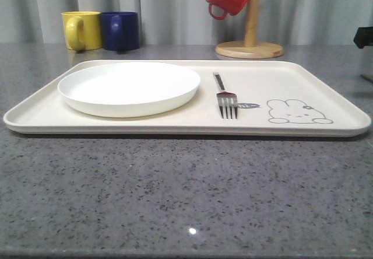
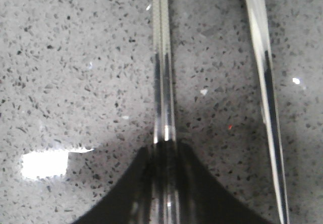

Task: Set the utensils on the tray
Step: 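Grasp the metal chopsticks with the right gripper, then lower the chopsticks onto the tray beside the fork and release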

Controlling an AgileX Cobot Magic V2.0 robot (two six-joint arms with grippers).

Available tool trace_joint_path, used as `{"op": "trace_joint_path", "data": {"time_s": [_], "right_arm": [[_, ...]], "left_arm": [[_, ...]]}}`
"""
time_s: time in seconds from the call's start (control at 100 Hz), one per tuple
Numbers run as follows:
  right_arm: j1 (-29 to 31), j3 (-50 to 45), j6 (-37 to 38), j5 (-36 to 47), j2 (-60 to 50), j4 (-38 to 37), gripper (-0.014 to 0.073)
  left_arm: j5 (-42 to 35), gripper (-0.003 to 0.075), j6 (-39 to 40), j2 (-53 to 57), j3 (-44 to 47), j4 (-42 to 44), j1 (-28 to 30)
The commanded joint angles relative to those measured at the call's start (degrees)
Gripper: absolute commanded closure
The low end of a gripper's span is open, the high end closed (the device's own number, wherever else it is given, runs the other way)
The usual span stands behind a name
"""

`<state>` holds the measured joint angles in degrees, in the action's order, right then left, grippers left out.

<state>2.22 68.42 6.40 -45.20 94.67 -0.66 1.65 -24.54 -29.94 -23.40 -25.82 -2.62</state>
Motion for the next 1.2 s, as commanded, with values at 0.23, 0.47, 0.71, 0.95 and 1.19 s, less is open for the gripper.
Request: {"op": "trace_joint_path", "data": {"time_s": [0.23, 0.47, 0.71, 0.95, 1.19], "right_arm": [[0.31, 1.49, 0.61, -1.01, -5.49, 2.82, 0.0608], [-3.57, 4.13, 3.87, -5.29, -12.04, 4.59, 0.0608], [-14.31, 6.22, 13.65, -4.99, -12.18, 2.00, 0.0608], [-24.75, 7.28, 26.93, -3.03, -6.99, -6.19, 0.0608], [-28.65, 11.30, 30.00, -2.04, -0.92, -7.33, 0.0608]], "left_arm": [[-4.32, 0.0738, 0.01, -0.20, -1.49, -0.41, 0.06], [-4.32, 0.0738, 0.01, -0.20, -1.49, -0.41, 0.06], [-4.32, 0.0738, 0.01, -0.20, -1.49, -0.41, 0.06], [-4.32, 0.0738, 0.01, -0.20, -1.49, -0.41, 0.06], [-4.32, 0.0738, 0.01, -0.20, -1.49, -0.41, 0.06]]}}
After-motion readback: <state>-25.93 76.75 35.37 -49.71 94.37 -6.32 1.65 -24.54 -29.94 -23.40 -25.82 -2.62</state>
